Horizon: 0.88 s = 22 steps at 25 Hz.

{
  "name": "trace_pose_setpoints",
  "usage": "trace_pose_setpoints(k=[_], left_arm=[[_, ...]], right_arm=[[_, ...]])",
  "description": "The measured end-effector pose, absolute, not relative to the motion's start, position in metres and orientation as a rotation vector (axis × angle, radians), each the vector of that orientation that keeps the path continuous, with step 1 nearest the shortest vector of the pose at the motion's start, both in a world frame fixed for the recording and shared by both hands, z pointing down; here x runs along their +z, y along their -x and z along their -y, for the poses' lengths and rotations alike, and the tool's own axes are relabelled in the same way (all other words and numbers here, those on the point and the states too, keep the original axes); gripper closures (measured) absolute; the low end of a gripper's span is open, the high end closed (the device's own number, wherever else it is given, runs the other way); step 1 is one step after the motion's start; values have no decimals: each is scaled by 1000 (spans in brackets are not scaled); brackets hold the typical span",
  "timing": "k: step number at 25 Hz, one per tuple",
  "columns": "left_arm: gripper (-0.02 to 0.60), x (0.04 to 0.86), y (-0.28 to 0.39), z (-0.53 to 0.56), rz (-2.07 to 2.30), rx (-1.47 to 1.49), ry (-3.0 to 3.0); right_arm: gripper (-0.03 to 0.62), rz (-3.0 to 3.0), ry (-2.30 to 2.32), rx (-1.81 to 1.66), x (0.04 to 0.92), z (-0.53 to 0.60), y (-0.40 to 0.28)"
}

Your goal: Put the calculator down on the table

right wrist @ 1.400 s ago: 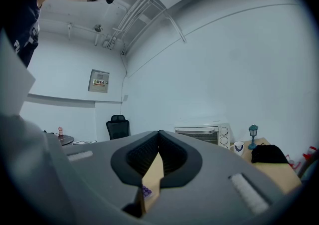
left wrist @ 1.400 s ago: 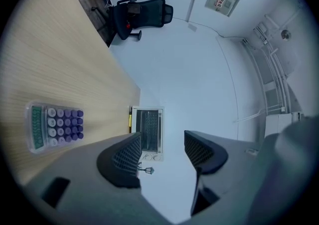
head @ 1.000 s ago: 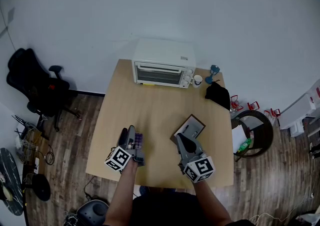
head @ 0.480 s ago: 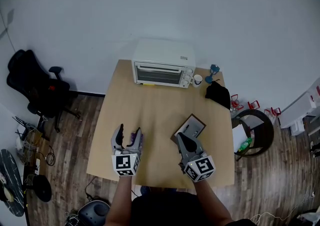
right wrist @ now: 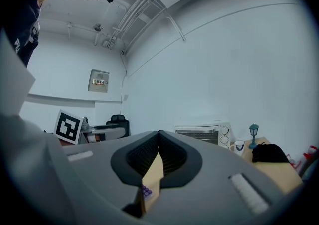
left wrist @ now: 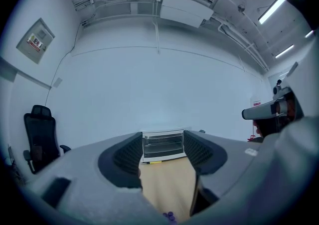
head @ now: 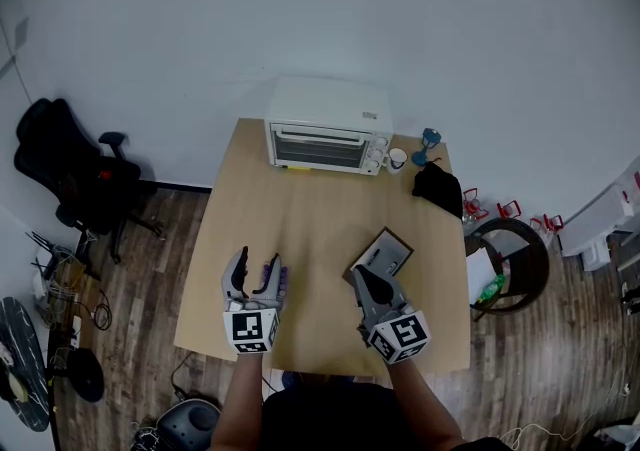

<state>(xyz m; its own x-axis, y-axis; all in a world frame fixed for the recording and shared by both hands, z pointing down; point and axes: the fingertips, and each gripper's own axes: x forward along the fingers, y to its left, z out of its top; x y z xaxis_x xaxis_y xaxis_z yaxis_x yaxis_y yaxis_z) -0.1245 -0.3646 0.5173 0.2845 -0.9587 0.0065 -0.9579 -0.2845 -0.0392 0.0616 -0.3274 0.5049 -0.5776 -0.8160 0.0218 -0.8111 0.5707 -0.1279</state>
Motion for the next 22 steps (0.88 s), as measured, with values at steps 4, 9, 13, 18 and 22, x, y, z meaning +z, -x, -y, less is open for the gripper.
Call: trace_pose_setpoints(k=[4, 9, 13, 18, 22], left_arm=[[412, 513, 125, 358, -1860, -25, 2483], [586, 510, 127, 352, -1866, -16, 2437], [586, 508, 127, 350, -1866, -8, 2438], [586, 505, 126, 346, -1847, -2, 2467], [586, 505, 126, 343, -1822, -10, 2477]], right_arm=[[586, -2751, 1416, -191, 504, 326, -60], [585, -2749, 1414, -195, 505, 326, -61], [586, -2744, 1411, -201, 505, 326, -61], [586, -2743, 1424, -148, 500, 324, -62], [586, -2755, 1454, -95, 500, 325, -61]])
